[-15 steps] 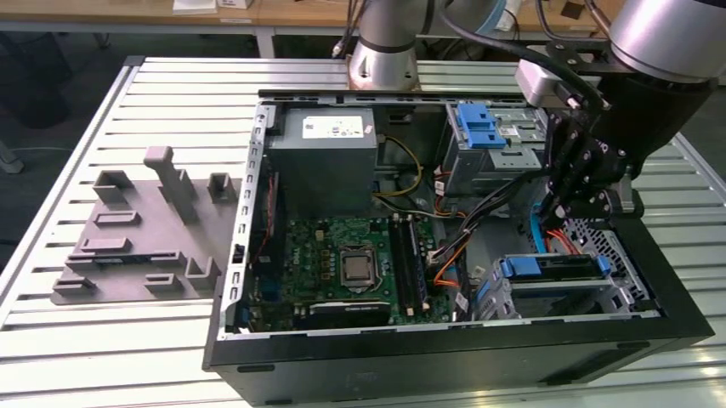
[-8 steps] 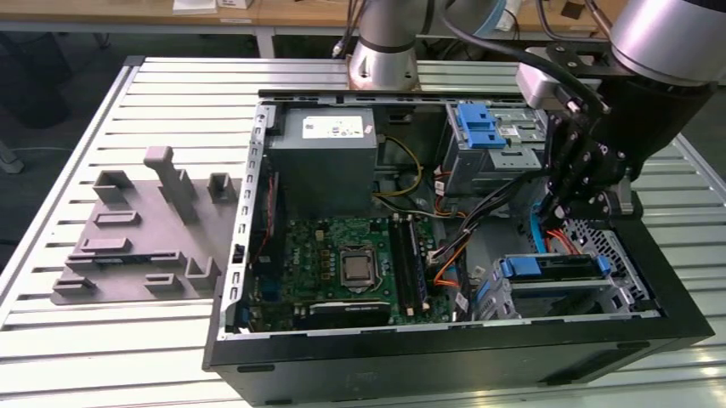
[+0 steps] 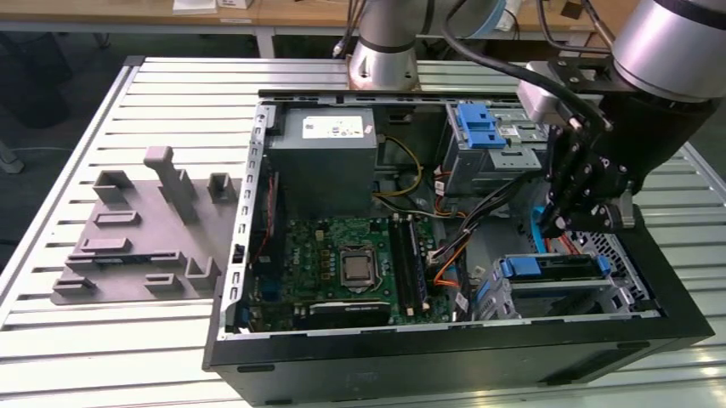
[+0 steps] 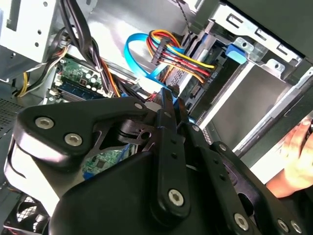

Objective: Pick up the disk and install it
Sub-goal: 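Insert the second disk wire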

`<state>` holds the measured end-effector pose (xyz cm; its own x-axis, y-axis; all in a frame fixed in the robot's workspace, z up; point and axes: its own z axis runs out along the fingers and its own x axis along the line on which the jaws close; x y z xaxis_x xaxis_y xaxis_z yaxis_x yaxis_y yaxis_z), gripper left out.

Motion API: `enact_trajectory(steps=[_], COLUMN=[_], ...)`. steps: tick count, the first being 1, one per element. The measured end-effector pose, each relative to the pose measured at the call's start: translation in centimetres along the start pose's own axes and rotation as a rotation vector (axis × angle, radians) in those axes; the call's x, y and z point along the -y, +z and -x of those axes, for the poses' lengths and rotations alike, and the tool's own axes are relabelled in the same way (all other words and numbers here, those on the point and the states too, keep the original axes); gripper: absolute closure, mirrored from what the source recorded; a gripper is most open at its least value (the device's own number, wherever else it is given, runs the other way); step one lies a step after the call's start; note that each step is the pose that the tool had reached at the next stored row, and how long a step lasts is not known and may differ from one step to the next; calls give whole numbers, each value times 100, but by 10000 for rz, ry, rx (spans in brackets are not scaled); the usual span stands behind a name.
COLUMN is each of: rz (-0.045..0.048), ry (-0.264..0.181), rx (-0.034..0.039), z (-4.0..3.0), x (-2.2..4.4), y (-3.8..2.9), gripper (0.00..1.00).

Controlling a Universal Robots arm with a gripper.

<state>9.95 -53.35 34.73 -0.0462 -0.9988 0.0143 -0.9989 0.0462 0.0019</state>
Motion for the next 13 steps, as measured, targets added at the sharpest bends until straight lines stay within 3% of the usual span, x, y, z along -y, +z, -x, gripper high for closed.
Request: enact_trajectory(steps=[3, 13], rz=[0, 0], ry=[0, 0], rx=[1, 1], z=[-38, -71], x=[2, 4], y=[26, 62], gripper=[84, 84])
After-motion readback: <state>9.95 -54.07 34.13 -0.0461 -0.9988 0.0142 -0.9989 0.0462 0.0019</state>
